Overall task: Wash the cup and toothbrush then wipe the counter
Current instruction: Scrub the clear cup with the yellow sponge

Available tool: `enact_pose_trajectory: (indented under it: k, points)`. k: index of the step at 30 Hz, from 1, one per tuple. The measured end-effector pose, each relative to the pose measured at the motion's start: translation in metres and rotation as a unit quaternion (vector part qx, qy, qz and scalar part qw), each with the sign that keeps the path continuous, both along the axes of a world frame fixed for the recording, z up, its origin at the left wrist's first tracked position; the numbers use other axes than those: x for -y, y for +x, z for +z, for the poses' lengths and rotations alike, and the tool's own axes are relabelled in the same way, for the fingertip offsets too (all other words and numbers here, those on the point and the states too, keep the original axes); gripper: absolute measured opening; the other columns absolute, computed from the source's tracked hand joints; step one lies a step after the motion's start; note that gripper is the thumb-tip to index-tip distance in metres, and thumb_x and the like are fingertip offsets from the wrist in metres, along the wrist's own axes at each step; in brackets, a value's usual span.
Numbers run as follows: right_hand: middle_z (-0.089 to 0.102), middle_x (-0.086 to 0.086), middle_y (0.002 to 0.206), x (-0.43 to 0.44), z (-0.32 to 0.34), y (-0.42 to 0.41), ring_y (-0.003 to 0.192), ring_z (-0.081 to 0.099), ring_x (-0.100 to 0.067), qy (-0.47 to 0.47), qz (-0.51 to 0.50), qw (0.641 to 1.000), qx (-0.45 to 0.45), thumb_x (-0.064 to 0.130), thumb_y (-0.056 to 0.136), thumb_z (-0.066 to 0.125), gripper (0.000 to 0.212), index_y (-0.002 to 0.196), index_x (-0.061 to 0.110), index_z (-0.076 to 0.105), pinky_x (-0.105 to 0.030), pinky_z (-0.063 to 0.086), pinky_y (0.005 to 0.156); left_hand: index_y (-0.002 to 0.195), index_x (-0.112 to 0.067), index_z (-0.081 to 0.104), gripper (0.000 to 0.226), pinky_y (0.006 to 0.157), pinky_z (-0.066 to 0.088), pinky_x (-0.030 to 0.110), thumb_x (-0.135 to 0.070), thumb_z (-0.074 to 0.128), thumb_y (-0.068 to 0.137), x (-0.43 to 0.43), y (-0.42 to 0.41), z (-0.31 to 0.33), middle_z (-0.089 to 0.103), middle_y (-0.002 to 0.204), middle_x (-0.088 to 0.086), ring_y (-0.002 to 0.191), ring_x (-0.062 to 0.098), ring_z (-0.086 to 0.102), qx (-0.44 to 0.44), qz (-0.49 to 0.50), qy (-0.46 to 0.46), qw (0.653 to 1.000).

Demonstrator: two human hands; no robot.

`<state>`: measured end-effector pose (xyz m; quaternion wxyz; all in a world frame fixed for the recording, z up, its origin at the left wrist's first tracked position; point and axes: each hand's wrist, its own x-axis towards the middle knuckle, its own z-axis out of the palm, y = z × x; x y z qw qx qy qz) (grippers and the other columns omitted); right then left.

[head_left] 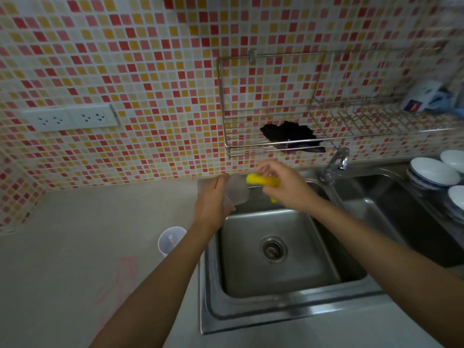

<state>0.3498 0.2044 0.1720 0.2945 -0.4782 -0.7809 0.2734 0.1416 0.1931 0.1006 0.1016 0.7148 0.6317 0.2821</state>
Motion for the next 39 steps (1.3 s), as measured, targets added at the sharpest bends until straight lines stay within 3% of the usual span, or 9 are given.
enact_pose_trajectory:
  k: [7, 14, 16, 18, 21, 27, 30, 34, 39]
  points:
    - [0.063, 0.000, 0.117, 0.007, -0.042, 0.025, 0.103, 0.052, -0.022, 0.174, 0.075, 0.956, 0.223, 0.004, 0.080, 0.062, 0.039, 0.115, 0.020, 0.068, -0.027, 0.040, 0.092, 0.137, -0.016, 0.043, 0.086, 0.096, 0.048, 0.039, -0.018, 0.086, 0.063, 0.003, 0.030, 0.010, 0.054, 0.135, 0.006, 0.124, 0.025, 0.051, -0.045, -0.073, 0.025, 0.996]
    - [0.071, -0.003, 0.107, 0.019, -0.033, 0.042, 0.090, 0.060, -0.011, 0.049, 0.085, 0.986, 0.135, 0.002, 0.080, 0.063, 0.034, 0.111, 0.012, 0.072, -0.023, 0.047, 0.087, 0.137, -0.022, 0.041, 0.079, 0.089, 0.053, 0.040, -0.026, 0.081, 0.070, 0.009, 0.051, 0.013, 0.050, 0.138, 0.001, 0.127, 0.021, 0.046, -0.090, -0.068, 0.024, 0.993]
    - [0.070, -0.002, 0.110, 0.015, -0.029, 0.052, 0.092, 0.058, -0.016, 0.114, 0.120, 0.963, 0.211, 0.004, 0.081, 0.065, 0.031, 0.110, 0.013, 0.073, -0.020, 0.043, 0.092, 0.137, -0.020, 0.043, 0.075, 0.092, 0.053, 0.039, -0.027, 0.079, 0.071, 0.008, 0.059, 0.012, 0.050, 0.139, 0.002, 0.127, 0.022, 0.047, -0.103, -0.080, 0.025, 0.991]
    - [0.070, 0.001, 0.112, 0.005, -0.032, 0.063, 0.095, 0.055, -0.025, 0.212, 0.129, 0.925, 0.287, 0.008, 0.079, 0.069, 0.028, 0.105, 0.017, 0.074, -0.036, 0.051, 0.085, 0.136, -0.018, 0.044, 0.074, 0.093, 0.052, 0.038, -0.025, 0.078, 0.071, 0.009, 0.068, 0.014, 0.051, 0.138, 0.002, 0.127, 0.022, 0.047, -0.115, -0.086, 0.026, 0.989]
    - [0.069, 0.002, 0.112, -0.002, -0.040, 0.075, 0.098, 0.051, -0.024, 0.279, 0.101, 0.910, 0.290, 0.008, 0.074, 0.073, 0.031, 0.103, 0.019, 0.074, -0.036, 0.053, 0.076, 0.136, -0.017, 0.044, 0.078, 0.089, 0.053, 0.041, -0.025, 0.081, 0.068, 0.007, 0.078, 0.020, 0.052, 0.135, 0.003, 0.124, 0.024, 0.048, -0.098, -0.083, 0.020, 0.991]
    - [0.068, 0.001, 0.118, 0.017, -0.047, 0.073, 0.103, 0.063, -0.015, 0.005, 0.051, 0.996, 0.074, 0.002, 0.084, 0.064, 0.033, 0.112, 0.016, 0.072, -0.007, 0.041, 0.088, 0.131, -0.023, 0.045, 0.073, 0.086, 0.055, 0.041, -0.037, 0.081, 0.069, 0.004, 0.087, 0.019, 0.056, 0.131, 0.001, 0.119, 0.022, 0.053, -0.079, -0.072, 0.025, 0.994]
    - [0.068, 0.001, 0.117, 0.003, -0.040, 0.088, 0.104, 0.058, -0.018, 0.108, 0.134, 0.969, 0.180, 0.003, 0.082, 0.063, 0.034, 0.112, 0.017, 0.072, -0.028, 0.045, 0.095, 0.130, -0.025, 0.046, 0.072, 0.086, 0.055, 0.040, -0.037, 0.081, 0.068, 0.004, 0.092, 0.015, 0.057, 0.129, 0.000, 0.117, 0.021, 0.055, -0.088, -0.088, 0.019, 0.992]
    - [0.066, 0.001, 0.119, -0.019, -0.036, 0.103, 0.108, 0.055, -0.027, 0.285, 0.178, 0.889, 0.311, 0.007, 0.076, 0.065, 0.035, 0.108, 0.018, 0.071, -0.043, 0.050, 0.084, 0.133, -0.022, 0.045, 0.078, 0.090, 0.053, 0.043, -0.025, 0.084, 0.065, 0.003, 0.100, 0.021, 0.056, 0.131, 0.003, 0.120, 0.024, 0.052, -0.084, -0.091, -0.005, 0.992]
    - [0.065, 0.000, 0.119, -0.016, -0.048, 0.108, 0.104, 0.056, -0.026, 0.267, 0.184, 0.910, 0.258, 0.013, 0.077, 0.075, 0.038, 0.114, 0.019, 0.068, -0.039, 0.054, 0.083, 0.139, -0.018, 0.042, 0.084, 0.103, 0.044, 0.042, -0.019, 0.084, 0.067, -0.001, 0.099, 0.030, 0.051, 0.139, 0.007, 0.127, 0.027, 0.047, -0.052, -0.096, -0.056, 0.992]
